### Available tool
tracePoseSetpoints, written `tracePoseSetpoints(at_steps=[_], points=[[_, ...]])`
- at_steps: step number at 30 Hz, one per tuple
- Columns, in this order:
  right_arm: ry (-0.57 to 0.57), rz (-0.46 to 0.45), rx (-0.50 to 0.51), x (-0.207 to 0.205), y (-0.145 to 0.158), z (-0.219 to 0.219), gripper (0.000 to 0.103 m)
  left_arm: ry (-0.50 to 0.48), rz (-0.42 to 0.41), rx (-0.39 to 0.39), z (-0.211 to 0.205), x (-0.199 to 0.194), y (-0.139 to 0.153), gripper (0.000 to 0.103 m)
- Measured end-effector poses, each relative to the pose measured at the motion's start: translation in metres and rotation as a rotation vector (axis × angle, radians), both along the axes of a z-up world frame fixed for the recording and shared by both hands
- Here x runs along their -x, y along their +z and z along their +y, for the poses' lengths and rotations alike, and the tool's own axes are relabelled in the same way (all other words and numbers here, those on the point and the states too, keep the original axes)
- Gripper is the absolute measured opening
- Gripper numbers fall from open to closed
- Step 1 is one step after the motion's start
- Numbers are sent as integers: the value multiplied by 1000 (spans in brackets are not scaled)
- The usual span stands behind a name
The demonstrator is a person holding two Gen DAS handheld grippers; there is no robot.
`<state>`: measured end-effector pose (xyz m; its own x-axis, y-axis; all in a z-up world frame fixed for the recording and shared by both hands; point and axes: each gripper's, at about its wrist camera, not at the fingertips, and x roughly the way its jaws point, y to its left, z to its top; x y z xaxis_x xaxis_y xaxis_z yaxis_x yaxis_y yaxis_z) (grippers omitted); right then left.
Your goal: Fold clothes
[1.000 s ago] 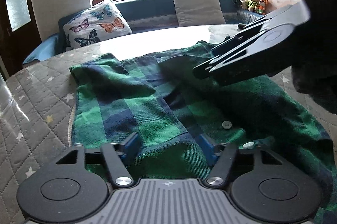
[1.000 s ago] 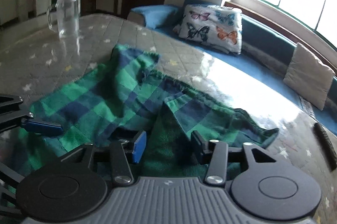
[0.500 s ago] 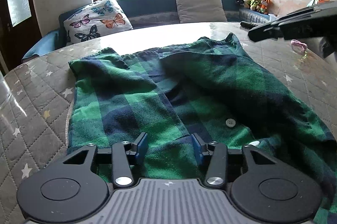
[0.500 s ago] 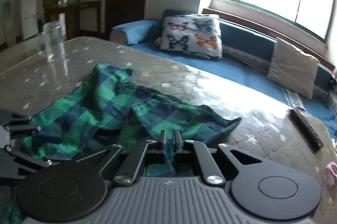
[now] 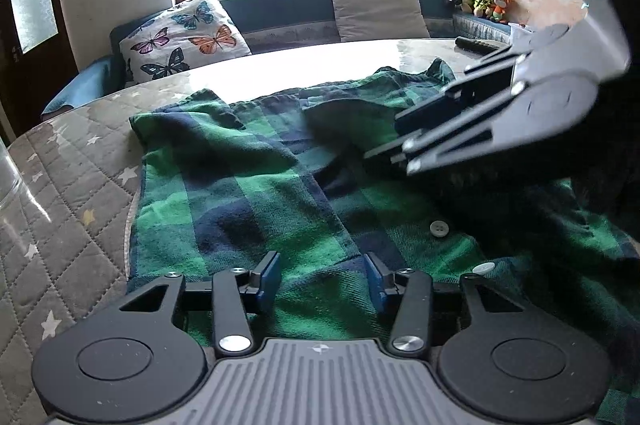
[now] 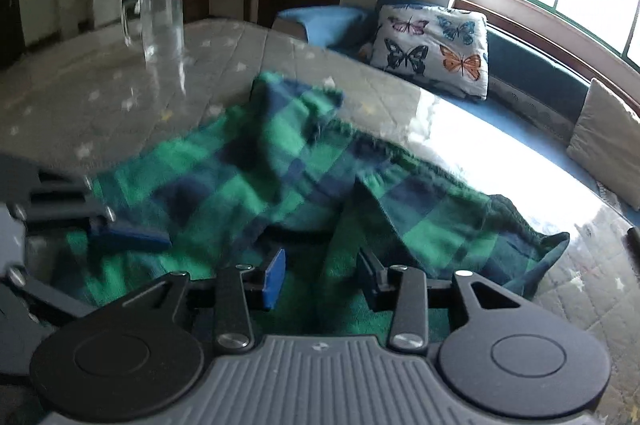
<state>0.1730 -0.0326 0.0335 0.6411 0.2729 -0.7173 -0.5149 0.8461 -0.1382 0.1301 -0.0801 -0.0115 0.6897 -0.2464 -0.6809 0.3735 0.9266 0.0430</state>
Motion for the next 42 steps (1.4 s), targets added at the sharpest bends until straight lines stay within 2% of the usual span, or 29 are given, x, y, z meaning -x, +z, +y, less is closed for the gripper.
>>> tracePoseSetpoints(at_steps=[3,4,5,7,11,19,23,28,30,33,36,42], points=[[-20,-7,65,1,-9,-3,32,-3,-1,2,1,-1,-1,49],[-27,-6,67,1,-10,-6,27,-3,-1,2,1,-1,-1,50],[-40,-12,63,2,-11,-12,16,-4,-2,3,1,-1,-1,50],[-75,-24,36,5,-8,-24,6,-4,-4,3,1,-1,-2,50],[-180,-70,-46,12,5,-60,3,-6,-5,4,2,-1,-2,50],[-498,-157,-141,47,21,-156,3,-5,-9,0,1,0,-2,48],[-643,-145,-136,69,7,-198,3,-5,-13,-5,1,1,-2,47],[-810,-73,-138,91,-16,-240,6,-1,-17,-14,2,3,-2,44],[-836,-66,-122,97,-21,-246,10,0,-17,-18,1,3,-2,44],[-845,-125,-64,104,-16,-247,31,2,-19,-27,0,4,-2,45],[-809,-173,-33,102,-11,-241,35,2,-20,-35,-2,4,-1,45],[-637,-108,-119,66,-11,-221,35,6,-21,-43,-3,4,-1,45]])
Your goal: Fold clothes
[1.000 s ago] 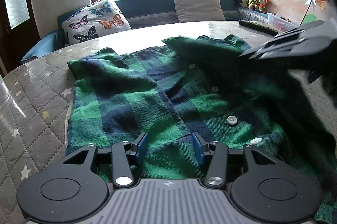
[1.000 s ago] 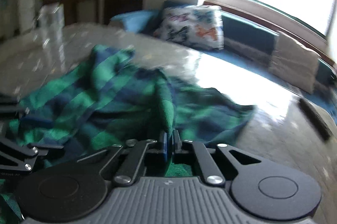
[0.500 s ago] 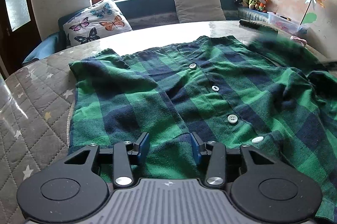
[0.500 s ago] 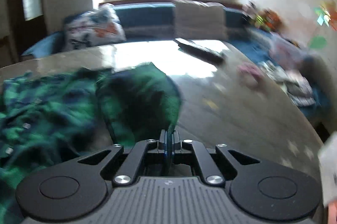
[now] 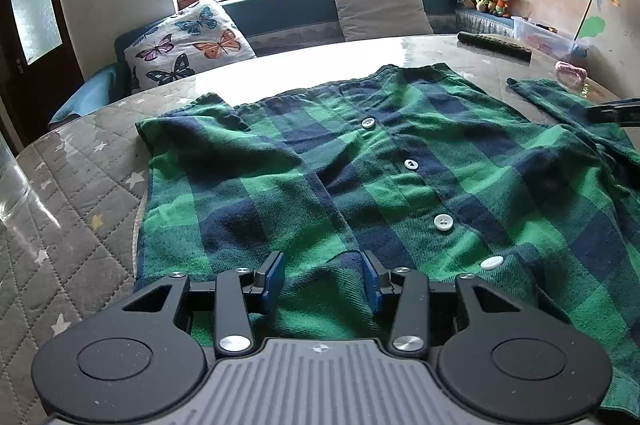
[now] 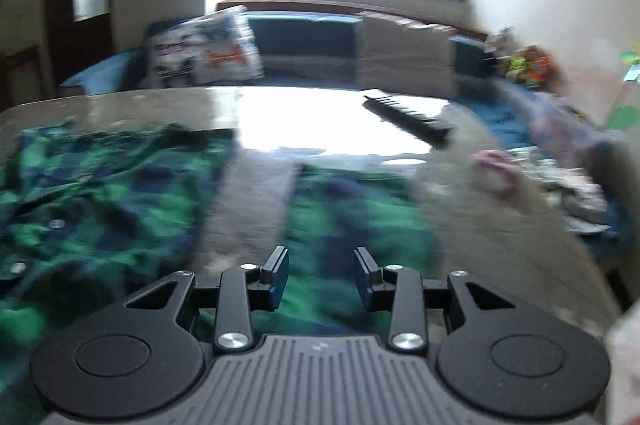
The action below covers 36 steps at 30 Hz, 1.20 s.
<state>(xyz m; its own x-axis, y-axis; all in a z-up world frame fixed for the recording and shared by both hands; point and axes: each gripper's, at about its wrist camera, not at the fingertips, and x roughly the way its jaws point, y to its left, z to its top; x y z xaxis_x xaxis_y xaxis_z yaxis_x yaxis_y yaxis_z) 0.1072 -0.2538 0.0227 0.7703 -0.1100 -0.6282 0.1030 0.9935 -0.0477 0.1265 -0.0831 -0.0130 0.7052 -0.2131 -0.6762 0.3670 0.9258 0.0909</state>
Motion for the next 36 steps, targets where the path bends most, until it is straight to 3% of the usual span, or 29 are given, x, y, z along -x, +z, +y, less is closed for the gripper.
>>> tracePoseSetpoints(at_steps=[5,7,8,10,17,22,25,29,32,36], points=[[44,61,-22,-34,-17,10,34,0,1,-5,0,0,0,46],[49,56,-7,-37,-18,11,23,-2,0,-6,0,0,0,46],[37,59,7,-37,-18,11,9,-2,0,-5,0,0,0,46],[15,58,47,-32,-17,9,4,-2,0,-3,0,-1,0,46],[-108,-4,189,8,3,-19,1,0,-2,1,0,0,-1,44],[-238,2,264,36,14,-47,1,4,-8,12,0,2,2,33],[-275,48,277,47,13,-55,3,12,-15,21,3,5,5,25],[-265,39,273,59,14,-49,11,17,-16,36,8,7,11,24],[-221,-4,258,63,23,-35,30,22,-10,64,14,8,19,27],[-88,-40,221,61,33,-6,39,40,-13,82,17,2,30,43]])
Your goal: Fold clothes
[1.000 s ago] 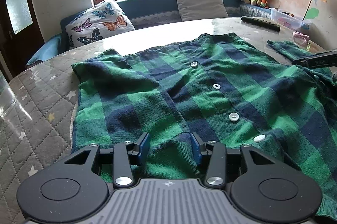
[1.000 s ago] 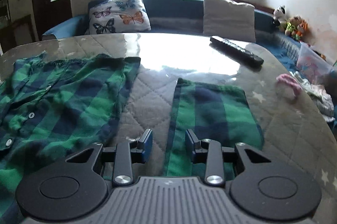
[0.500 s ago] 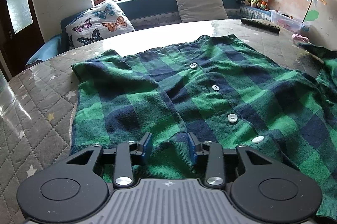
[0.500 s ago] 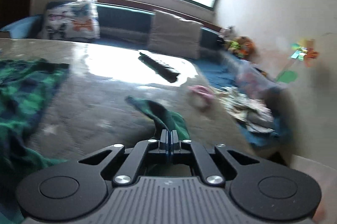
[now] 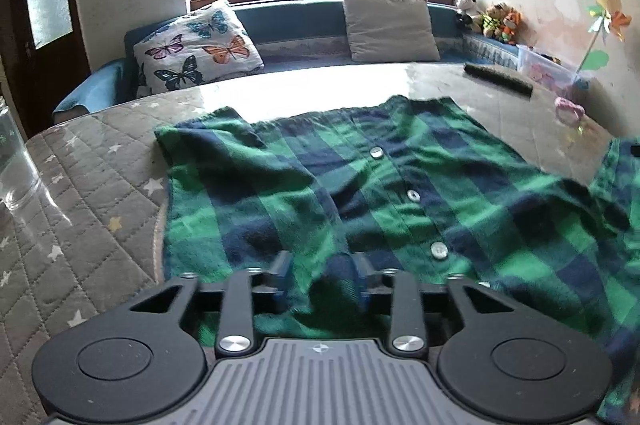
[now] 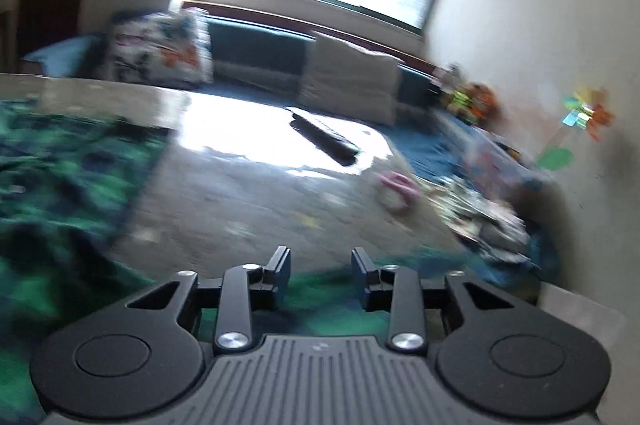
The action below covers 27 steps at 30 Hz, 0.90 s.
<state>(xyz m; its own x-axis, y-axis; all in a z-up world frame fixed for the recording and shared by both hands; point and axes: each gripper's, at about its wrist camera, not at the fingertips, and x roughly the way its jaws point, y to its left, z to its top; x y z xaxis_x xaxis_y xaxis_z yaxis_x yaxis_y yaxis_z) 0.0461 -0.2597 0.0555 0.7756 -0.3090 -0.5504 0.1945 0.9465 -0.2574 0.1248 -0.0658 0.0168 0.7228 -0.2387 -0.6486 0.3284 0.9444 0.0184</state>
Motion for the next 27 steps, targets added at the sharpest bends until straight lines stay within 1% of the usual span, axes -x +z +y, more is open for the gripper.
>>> tracePoseSetpoints(at_steps=[3,6,10,13,15,20,23,27], points=[[130,8,-43,-7,2,26,41,19,-16,-2,0,-13,10,45],[262,24,-81,-15,1,55,44,53,-31,-14,-2,-37,17,45],[408,49,-104,-25,-7,91,46,99,-38,-16,-1,-81,20,43],[489,69,-119,-30,-10,111,46,124,-46,-11,1,-115,19,43],[521,83,-123,-35,-14,120,48,133,-40,-4,3,-135,16,43],[551,107,-156,-46,-24,127,49,151,11,5,5,-175,-2,43],[558,119,-164,-52,-31,129,49,158,33,-11,6,-188,-13,43],[560,130,-172,-54,-34,126,50,156,58,-28,5,-196,-24,43]])
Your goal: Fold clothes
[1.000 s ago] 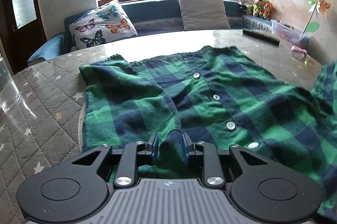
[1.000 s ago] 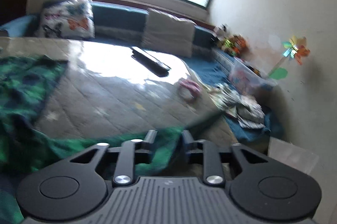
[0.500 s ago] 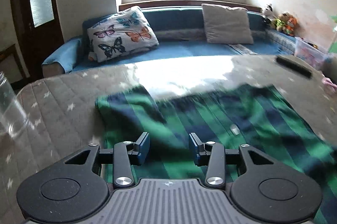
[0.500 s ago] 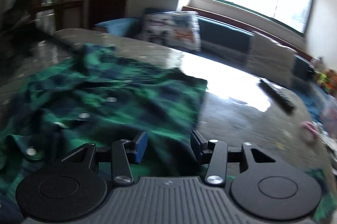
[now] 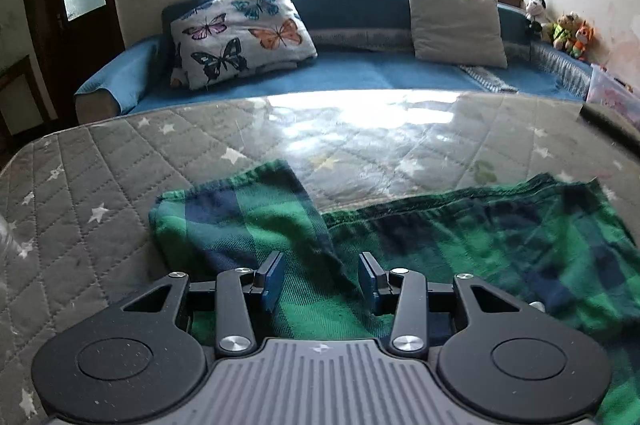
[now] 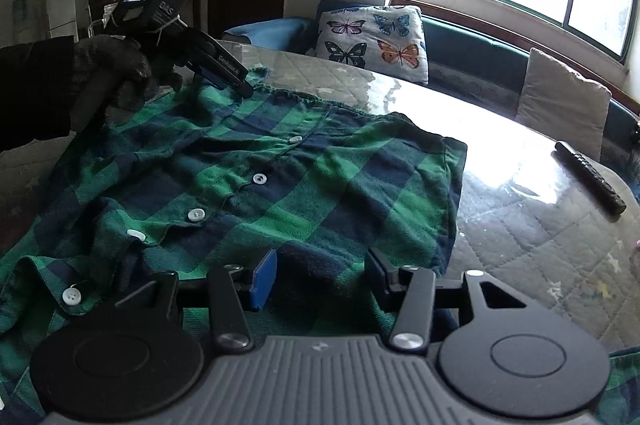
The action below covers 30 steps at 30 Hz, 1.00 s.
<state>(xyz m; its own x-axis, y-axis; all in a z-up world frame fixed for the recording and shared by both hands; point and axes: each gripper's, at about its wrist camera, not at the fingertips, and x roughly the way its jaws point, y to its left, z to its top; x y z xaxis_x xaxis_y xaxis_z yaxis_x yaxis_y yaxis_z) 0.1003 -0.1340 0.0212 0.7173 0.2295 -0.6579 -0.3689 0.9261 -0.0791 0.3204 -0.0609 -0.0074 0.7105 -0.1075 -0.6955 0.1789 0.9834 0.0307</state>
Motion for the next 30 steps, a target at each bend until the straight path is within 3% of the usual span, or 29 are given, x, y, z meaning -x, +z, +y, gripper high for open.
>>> tracePoseSetpoints(at_steps=[3,7,10,19,30], points=[[0,7,1,-1,-3,-1,50,4,6,12,2,-2,-5,38],[-8,14,1,-2,-6,-1,51,9,-4,16,5,-3,-4,13],[-15,13,1,-1,-7,0,52,15,-5,49,12,-2,-2,6],[-24,5,12,1,-5,2,52,69,-92,125,46,28,33,4],[-43,-14,11,11,4,7,52,269,-245,169,159,124,100,4]])
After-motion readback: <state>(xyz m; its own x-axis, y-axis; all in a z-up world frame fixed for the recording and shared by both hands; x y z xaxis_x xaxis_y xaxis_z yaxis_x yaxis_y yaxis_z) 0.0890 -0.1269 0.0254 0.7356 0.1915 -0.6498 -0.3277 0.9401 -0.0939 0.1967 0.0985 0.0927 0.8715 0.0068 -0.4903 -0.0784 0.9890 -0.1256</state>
